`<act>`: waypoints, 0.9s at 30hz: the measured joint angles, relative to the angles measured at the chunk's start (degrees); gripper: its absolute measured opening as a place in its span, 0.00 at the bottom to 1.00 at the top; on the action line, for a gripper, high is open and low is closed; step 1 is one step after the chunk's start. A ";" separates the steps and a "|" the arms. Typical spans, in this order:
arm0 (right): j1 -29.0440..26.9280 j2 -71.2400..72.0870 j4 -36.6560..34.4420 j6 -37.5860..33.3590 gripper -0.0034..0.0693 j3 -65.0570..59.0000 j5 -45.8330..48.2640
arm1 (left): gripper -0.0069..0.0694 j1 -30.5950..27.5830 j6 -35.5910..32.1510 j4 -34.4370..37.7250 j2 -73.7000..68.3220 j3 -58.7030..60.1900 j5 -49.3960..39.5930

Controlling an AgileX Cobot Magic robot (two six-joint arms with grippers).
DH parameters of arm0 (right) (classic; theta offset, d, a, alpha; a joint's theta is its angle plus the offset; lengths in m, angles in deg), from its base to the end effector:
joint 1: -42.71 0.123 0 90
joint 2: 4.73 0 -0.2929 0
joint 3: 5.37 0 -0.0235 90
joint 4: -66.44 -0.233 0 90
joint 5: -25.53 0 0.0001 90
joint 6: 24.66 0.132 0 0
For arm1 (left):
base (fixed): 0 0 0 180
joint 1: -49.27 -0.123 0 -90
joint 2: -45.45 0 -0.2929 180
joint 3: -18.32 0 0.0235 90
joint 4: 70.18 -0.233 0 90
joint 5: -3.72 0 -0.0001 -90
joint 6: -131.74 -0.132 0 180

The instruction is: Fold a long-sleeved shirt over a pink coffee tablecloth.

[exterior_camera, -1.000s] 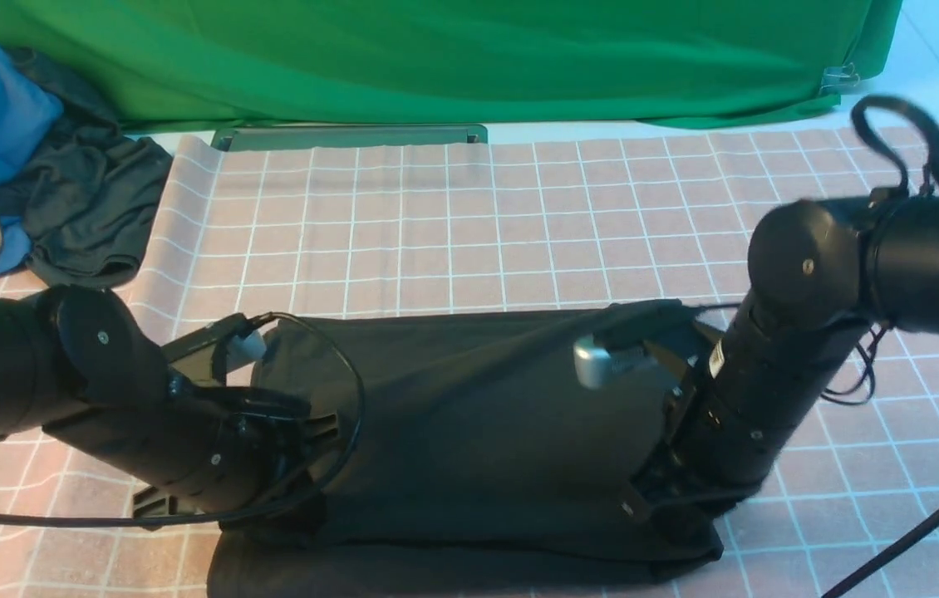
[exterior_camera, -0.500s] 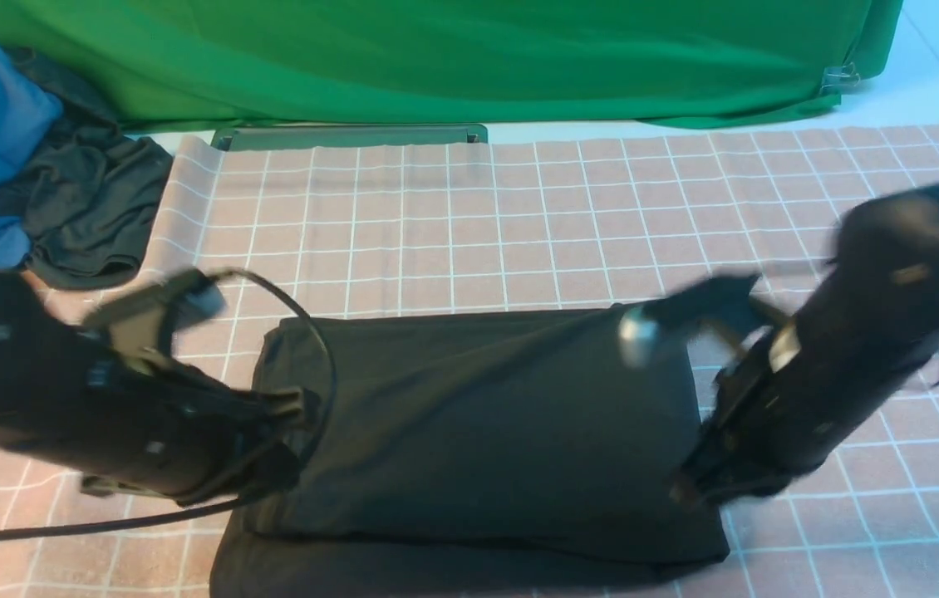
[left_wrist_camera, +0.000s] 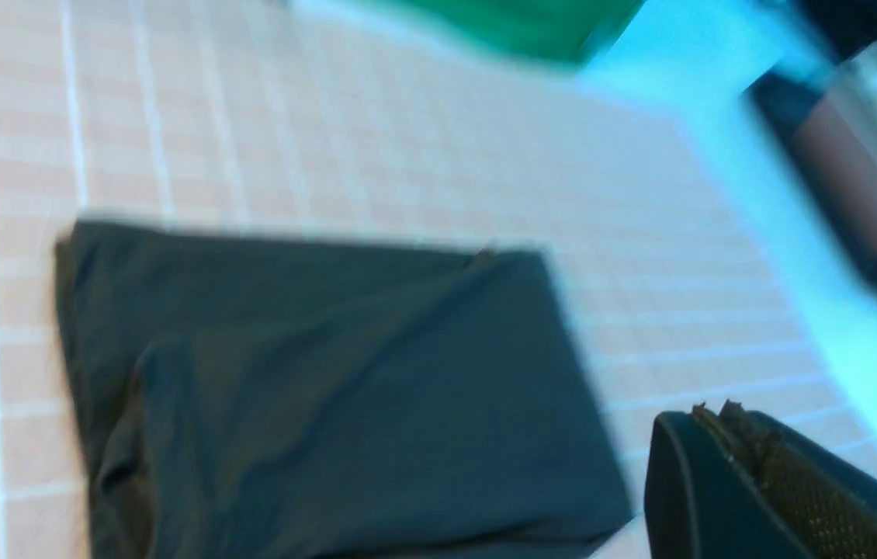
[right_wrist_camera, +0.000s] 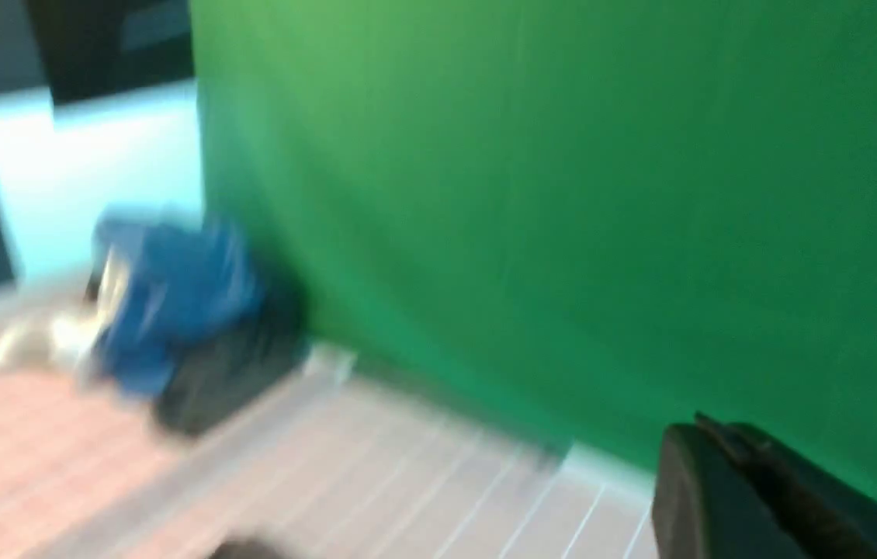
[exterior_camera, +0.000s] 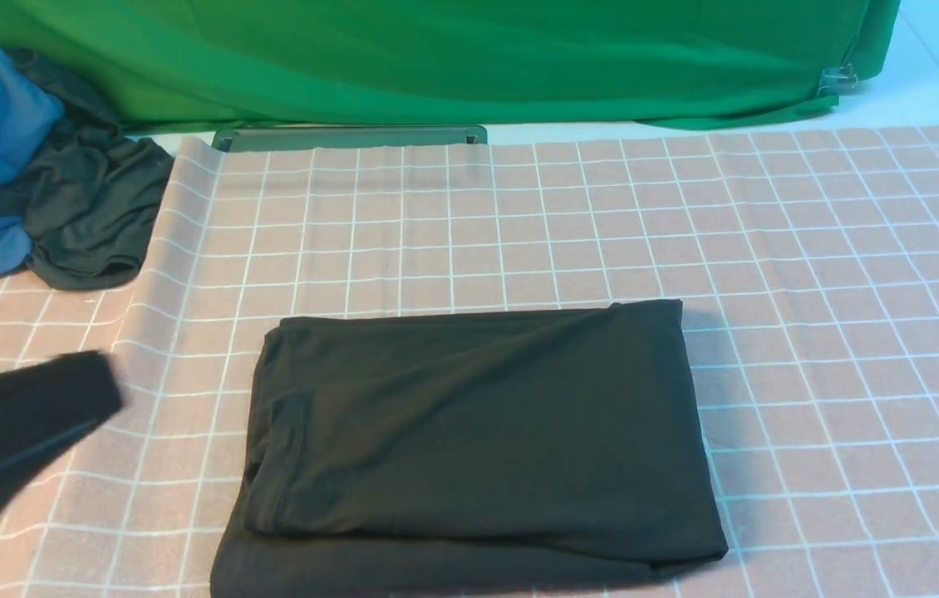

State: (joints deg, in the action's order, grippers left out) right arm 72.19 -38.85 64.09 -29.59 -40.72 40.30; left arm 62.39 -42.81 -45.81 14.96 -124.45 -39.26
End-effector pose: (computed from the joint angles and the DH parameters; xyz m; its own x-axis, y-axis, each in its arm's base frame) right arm 0.0853 0.0498 0.4042 0.1107 0.0093 -0.9938 -0.4965 0.8667 -0.0472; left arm 0.0643 -0.0531 0.3424 -0.4690 -0.2881 -0.8349 0.3160 0.8280 -0.4632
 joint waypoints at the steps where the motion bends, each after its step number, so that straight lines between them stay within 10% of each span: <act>1: 0.00 2.97 0.89 0.00 0.10 -2.54 -2.38 | 0.11 0.00 0.17 0.00 2.00 0.00 -0.61; 10: 0.00 16.49 2.35 -2.34 0.12 -15.33 -18.61 | 0.11 0.00 1.46 0.00 12.19 2.26 -3.96; 27: 0.00 16.60 2.35 -2.61 0.38 -15.54 -19.85 | 0.11 -0.05 3.33 0.00 13.88 9.62 4.84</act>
State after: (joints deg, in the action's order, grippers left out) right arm 72.19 -22.26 66.44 -32.20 -56.26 20.46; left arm 62.34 -39.47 -45.81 28.84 -114.83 -34.42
